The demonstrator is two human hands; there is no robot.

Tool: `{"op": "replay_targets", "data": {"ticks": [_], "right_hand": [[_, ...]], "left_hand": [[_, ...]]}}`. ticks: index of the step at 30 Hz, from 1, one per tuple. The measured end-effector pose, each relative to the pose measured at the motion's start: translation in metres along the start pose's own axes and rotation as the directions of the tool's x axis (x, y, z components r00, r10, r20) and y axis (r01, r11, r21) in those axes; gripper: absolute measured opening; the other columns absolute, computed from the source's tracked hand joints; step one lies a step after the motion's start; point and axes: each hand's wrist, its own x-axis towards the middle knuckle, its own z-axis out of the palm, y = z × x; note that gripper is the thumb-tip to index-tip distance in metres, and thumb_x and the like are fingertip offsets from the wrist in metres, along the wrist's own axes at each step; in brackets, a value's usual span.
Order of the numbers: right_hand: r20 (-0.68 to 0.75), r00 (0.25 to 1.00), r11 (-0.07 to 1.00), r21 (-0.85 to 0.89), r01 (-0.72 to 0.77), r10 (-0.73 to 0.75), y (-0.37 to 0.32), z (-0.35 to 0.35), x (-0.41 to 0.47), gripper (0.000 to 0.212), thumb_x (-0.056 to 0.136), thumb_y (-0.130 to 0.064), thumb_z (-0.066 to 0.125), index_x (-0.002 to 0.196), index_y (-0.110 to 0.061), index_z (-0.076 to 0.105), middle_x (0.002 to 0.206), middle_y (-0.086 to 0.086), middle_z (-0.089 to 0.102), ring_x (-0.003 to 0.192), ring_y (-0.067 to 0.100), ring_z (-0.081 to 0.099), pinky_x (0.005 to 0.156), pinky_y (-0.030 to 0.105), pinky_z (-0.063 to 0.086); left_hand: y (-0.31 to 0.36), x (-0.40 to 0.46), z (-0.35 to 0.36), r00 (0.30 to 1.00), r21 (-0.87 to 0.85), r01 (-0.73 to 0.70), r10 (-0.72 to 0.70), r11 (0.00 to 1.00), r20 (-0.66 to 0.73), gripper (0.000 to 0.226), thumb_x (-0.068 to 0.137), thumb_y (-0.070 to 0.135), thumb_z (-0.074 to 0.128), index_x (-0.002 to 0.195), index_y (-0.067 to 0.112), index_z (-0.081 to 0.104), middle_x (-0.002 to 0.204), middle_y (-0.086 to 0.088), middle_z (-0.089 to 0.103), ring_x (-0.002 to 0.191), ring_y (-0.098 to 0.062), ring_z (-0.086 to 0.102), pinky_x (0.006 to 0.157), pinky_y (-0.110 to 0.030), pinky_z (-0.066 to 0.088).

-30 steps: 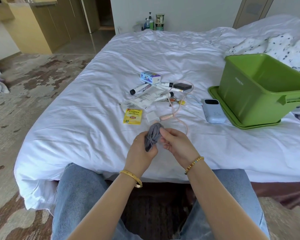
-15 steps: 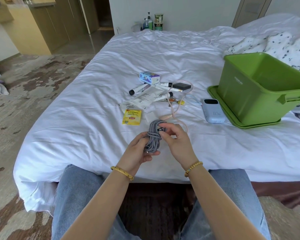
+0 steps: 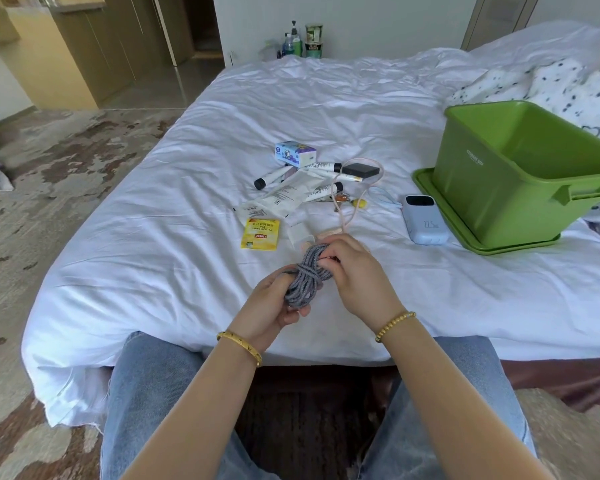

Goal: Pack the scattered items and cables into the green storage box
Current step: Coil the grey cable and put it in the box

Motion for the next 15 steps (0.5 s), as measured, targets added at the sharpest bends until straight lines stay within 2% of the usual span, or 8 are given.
{"op": "replay_targets", "data": {"ticks": [4, 8, 11, 12, 15], "right_hand": [[0.007, 0.997, 0.992, 0.104, -0.077, 0.076, 0.006, -0.001, 0.000, 0.010, 0.090, -0.005, 0.052, 0.086, 0.002, 0.057, 0.101, 0.014, 0.058, 0.092, 0.024, 0.053, 0.076, 0.023, 0.037], [0.004, 0.980, 0.941, 0.279, -0.192, 0.199, 0.009, 0.001, -0.002, 0.011, 0.089, -0.004, 0.054, 0.079, -0.005, 0.056, 0.088, 0.010, 0.053, 0.082, 0.020, 0.049, 0.072, 0.015, 0.038], [0.009, 0.953, 0.859, 0.431, -0.276, 0.301, 0.011, -0.001, 0.001, 0.011, 0.089, -0.005, 0.056, 0.078, -0.009, 0.056, 0.087, 0.015, 0.056, 0.083, 0.028, 0.053, 0.078, 0.035, 0.046], [0.009, 0.944, 0.824, 0.486, -0.292, 0.329, 0.011, -0.003, 0.002, 0.011, 0.088, -0.005, 0.057, 0.078, -0.010, 0.057, 0.087, 0.015, 0.057, 0.082, 0.027, 0.054, 0.076, 0.036, 0.048], [-0.039, 0.926, 0.720, 0.642, -0.265, 0.375, 0.005, -0.007, 0.002, 0.015, 0.088, -0.005, 0.057, 0.089, -0.016, 0.048, 0.090, 0.000, 0.055, 0.077, 0.008, 0.055, 0.074, 0.023, 0.049]], "left_hand": [[0.001, 0.003, 0.004, 0.999, 0.029, 0.002, -0.001, 1.000, -0.042, 0.025, 0.095, 0.011, 0.035, 0.095, 0.010, 0.060, 0.068, -0.005, 0.063, 0.043, -0.015, 0.051, 0.037, -0.017, 0.028], [-0.002, 0.002, 0.006, 0.998, 0.057, 0.001, 0.002, 0.998, -0.061, 0.027, 0.096, 0.009, 0.036, 0.087, 0.016, 0.060, 0.061, -0.001, 0.064, 0.044, -0.015, 0.057, 0.036, -0.016, 0.030], [-0.004, 0.003, 0.008, 0.999, -0.035, 0.030, -0.031, 0.999, -0.040, 0.024, 0.097, 0.010, 0.040, 0.089, 0.020, 0.061, 0.069, 0.000, 0.070, 0.053, -0.017, 0.067, 0.037, -0.014, 0.037], [-0.003, 0.004, 0.010, 0.998, -0.087, 0.038, -0.041, 0.996, -0.037, 0.023, 0.097, 0.011, 0.040, 0.092, 0.020, 0.061, 0.072, 0.000, 0.072, 0.058, -0.018, 0.070, 0.037, -0.014, 0.041], [0.003, 0.011, 0.023, 0.996, -0.201, 0.029, -0.046, 0.979, -0.078, 0.022, 0.098, 0.011, 0.039, 0.099, 0.017, 0.060, 0.083, -0.004, 0.074, 0.070, -0.017, 0.073, 0.044, -0.018, 0.051]]}}
